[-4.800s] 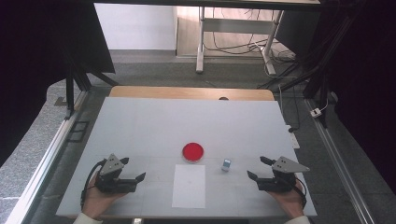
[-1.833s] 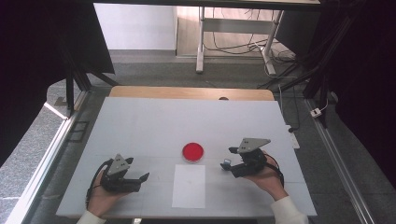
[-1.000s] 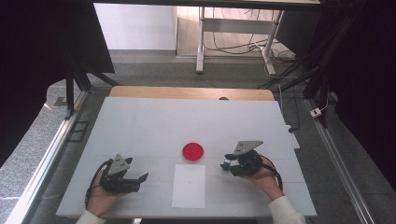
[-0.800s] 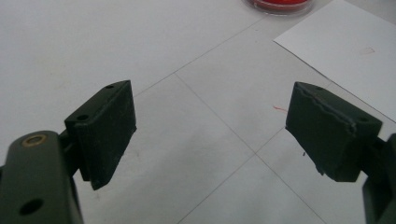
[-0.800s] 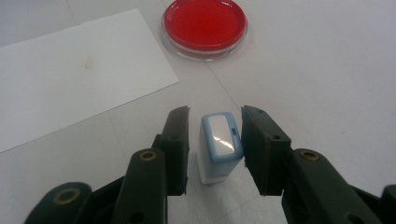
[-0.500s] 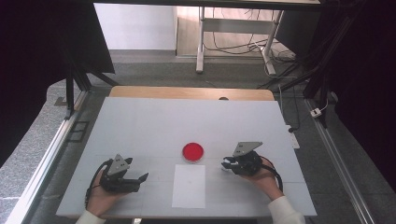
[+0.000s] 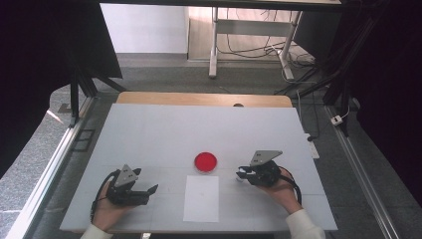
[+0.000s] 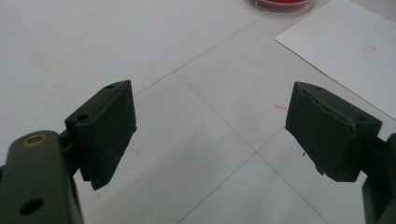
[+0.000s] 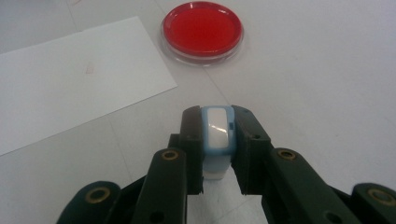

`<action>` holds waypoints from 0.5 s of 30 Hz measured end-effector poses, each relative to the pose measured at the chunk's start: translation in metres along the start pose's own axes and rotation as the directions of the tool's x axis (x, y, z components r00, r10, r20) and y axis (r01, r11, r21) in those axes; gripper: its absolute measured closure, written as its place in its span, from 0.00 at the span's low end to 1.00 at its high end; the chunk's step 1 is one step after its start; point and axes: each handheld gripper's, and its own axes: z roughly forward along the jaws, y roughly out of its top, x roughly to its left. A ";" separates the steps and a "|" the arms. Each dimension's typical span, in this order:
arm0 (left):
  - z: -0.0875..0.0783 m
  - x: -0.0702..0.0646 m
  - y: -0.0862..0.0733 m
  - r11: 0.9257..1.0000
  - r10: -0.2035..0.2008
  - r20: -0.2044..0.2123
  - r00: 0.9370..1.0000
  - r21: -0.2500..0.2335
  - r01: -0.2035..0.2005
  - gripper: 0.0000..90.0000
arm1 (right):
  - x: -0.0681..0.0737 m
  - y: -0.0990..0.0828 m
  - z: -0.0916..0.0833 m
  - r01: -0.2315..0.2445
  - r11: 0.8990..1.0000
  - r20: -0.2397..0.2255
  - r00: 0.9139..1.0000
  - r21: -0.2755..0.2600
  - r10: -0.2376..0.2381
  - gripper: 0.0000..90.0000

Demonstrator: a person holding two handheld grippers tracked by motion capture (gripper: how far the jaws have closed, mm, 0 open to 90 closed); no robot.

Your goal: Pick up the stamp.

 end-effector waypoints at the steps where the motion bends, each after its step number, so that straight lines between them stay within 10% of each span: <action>1: 0.000 0.000 0.000 1.000 0.000 0.001 1.000 0.001 0.000 0.18 | 0.000 0.000 -0.001 -0.002 1.000 0.003 1.000 -0.006 0.002 0.84; 15: 0.001 0.000 0.000 1.000 0.000 0.000 1.000 0.004 0.000 0.18 | -0.010 0.000 -0.018 -0.136 0.982 0.052 0.988 -0.132 0.144 0.84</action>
